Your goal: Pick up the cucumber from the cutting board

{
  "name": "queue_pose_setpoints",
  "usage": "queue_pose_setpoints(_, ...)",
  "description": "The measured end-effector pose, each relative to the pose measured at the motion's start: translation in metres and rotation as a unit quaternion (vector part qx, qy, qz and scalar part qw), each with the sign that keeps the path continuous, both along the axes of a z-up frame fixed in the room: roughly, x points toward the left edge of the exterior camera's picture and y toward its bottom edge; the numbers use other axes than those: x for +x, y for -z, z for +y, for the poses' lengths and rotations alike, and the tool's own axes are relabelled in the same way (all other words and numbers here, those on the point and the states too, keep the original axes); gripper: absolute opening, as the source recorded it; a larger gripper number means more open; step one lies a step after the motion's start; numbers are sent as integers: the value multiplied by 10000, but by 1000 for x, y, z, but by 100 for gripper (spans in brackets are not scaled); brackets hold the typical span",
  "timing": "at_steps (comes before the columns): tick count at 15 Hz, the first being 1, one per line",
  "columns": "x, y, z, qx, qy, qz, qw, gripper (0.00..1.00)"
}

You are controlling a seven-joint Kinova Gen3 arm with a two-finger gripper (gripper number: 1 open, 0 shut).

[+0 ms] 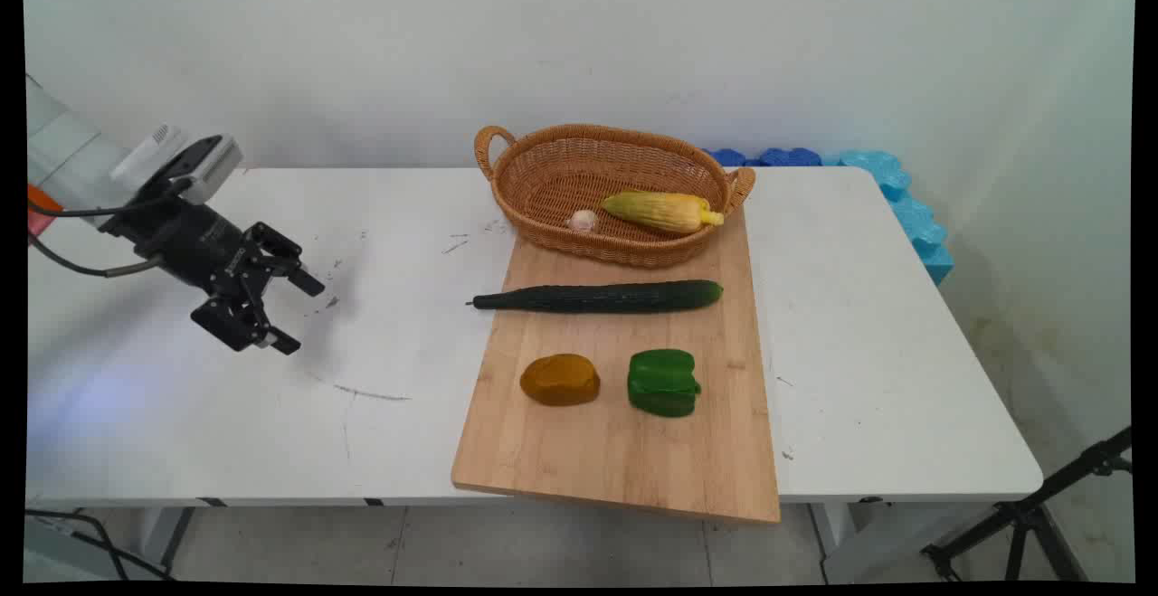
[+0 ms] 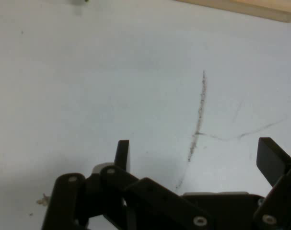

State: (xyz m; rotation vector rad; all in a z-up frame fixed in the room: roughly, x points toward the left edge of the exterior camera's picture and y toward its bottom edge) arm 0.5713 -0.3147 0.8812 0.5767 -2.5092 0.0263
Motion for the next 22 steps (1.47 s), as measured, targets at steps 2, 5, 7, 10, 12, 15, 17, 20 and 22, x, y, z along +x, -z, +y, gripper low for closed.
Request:
queue_pose_setpoints(2,-4,-3,-4,-46,-62,-49,10000,100)
queue_pose_setpoints(5,-18,-8,-14,-127,-164,-142,9997,100)
queue_pose_setpoints(7,-28,-11,-20,-184,-204,-188,9994,100)
queue_pose_setpoints(10,-49,-15,-31,-279,-252,-242,9990,100)
queue_pose_setpoints(12,-71,-16,-39,-342,-294,-251,9987,100)
queue_pose_setpoints(15,-100,-17,-48,-377,-349,-219,9984,100)
queue_pose_setpoints(17,-126,-16,-54,-391,-388,-166,9983,100)
queue_pose_setpoints(20,-165,-14,-62,-399,-415,-56,9983,100)
queue_pose_setpoints(22,-192,-12,-67,-413,-422,17,9983,100)
